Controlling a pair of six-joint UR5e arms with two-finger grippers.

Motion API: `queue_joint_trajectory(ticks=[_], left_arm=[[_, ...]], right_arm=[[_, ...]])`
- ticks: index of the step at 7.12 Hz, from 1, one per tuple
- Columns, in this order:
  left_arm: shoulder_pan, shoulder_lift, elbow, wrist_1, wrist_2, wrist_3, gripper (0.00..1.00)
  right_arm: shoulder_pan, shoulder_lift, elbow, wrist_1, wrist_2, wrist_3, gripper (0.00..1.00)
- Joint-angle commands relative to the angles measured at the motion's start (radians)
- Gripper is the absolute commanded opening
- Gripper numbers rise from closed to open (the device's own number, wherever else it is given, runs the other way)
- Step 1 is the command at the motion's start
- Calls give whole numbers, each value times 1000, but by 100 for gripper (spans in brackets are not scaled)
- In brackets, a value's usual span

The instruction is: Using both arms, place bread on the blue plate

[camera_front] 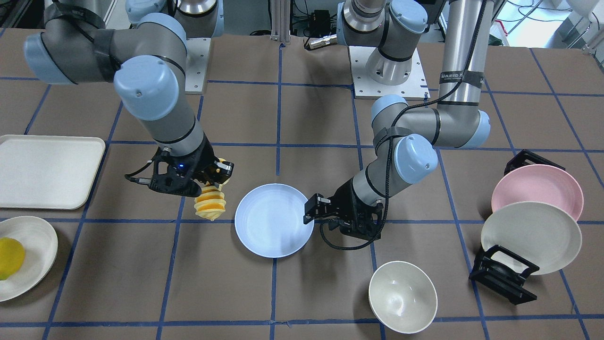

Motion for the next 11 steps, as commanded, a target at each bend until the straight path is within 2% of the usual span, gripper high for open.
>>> queue_joint_trajectory(ticks=[1,2,3,4,6,7,9,10,11], left_arm=[[21,106,88,-113,227,-70,100],[46,162,132,-283,238,-68,100],[50,227,204,-471,301,-62,100],[46,276,263,-625,324,-61,100],[41,356,271,-764,343,-58,100],[41,376,260,-789,429,-56,100],[41,370,242,-777,456,-59,100],[41,370,240,-777,455,-65,100],[41,368,240,-777,455,-68,100]], right_arm=[[94,101,-97,-7,-6,119,0],[120,139,-133,-9,-6,141,0],[145,191,-151,-24,-6,182,0],[165,234,-156,-97,-12,228,0],[183,267,-150,-98,-12,259,0],[191,270,-149,-107,-16,262,0],[194,290,-141,-100,-16,255,2],[196,291,-138,-109,-16,252,15],[196,293,-123,-113,-16,246,58]])
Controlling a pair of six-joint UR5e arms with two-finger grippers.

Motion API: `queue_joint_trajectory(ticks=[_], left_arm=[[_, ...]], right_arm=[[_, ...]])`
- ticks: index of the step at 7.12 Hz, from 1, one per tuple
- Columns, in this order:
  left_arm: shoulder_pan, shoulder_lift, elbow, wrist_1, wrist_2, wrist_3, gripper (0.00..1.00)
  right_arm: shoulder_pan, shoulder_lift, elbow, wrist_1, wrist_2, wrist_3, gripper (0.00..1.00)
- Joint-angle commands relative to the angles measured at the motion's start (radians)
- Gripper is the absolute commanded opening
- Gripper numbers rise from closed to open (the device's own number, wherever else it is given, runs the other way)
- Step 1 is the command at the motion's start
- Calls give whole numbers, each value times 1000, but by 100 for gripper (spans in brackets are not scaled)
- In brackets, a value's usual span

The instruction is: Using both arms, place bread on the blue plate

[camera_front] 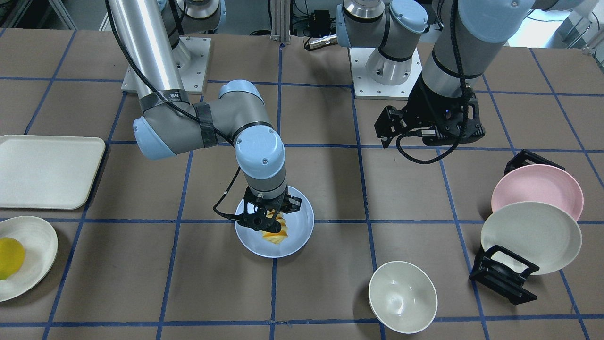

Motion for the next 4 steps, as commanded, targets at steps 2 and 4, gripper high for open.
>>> queue_joint_trajectory(ticks=[2,4], left_arm=[[0,1,-1,-1,0,-4,100],[0,1,-1,-1,1,-4,100]], right_arm=[[-2,3,24,-77,-3,-13,100],[-17,-17,7,-75,-3,-14,100]])
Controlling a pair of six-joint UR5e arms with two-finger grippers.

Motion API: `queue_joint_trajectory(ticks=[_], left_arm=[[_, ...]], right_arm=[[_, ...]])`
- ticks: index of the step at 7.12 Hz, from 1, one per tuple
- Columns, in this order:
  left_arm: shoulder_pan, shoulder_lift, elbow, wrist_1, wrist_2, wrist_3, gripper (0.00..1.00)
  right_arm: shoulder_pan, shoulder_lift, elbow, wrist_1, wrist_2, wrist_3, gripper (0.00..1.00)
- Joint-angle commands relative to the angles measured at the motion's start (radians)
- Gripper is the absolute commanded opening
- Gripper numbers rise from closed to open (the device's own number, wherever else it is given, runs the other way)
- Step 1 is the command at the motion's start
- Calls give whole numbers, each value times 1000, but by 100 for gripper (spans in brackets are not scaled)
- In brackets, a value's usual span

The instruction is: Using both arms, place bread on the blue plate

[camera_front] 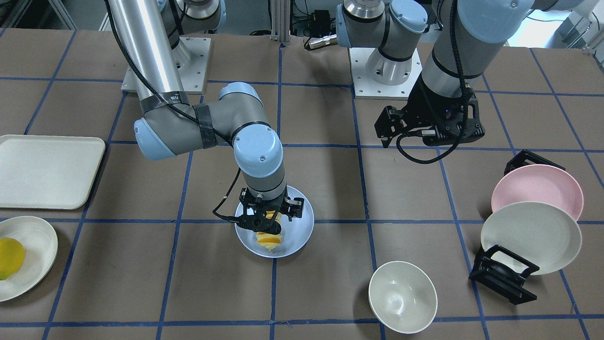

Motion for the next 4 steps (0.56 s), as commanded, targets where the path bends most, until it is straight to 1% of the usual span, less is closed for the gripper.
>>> queue_joint_trajectory(ticks=[1,2,4], left_arm=[[0,6,0,1,4,0,100],[0,4,0,0,4,0,100],[2,6,1,1,6,2,100]], right_arm=[[-32,-51,-8,4,2,-9,100],[-82,-104,3,22,2,-61,100],[-217,-262,8,267,0,-234,100]])
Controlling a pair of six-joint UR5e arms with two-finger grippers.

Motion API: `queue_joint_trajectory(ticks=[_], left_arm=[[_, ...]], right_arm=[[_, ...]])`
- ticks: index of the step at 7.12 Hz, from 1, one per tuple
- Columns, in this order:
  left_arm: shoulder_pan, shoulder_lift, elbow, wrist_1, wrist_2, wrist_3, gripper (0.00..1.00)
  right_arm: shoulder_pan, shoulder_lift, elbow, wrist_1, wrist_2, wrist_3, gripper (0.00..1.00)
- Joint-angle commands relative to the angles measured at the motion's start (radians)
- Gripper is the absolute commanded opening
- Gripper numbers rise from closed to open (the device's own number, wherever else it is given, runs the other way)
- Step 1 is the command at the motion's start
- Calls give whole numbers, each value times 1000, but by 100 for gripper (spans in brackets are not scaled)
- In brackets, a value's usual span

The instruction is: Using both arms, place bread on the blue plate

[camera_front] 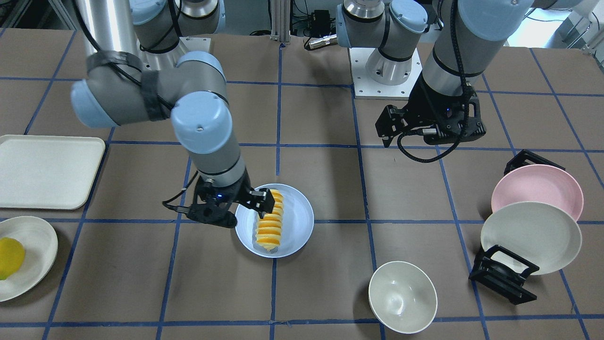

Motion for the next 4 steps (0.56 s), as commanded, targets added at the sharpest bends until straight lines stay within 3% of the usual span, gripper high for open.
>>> queue_joint_trajectory(ticks=[1,3,4], left_arm=[[1,1,-1,0,0,1,100],[1,1,1,0,1,1,100],[1,1,1,0,1,4,100]], right_arm=[[-136,-165,3,229,-3,-163,100],[-210,-285,3,394,-10,-220,100],[-225,-352,3,437,-86,-259,100]])
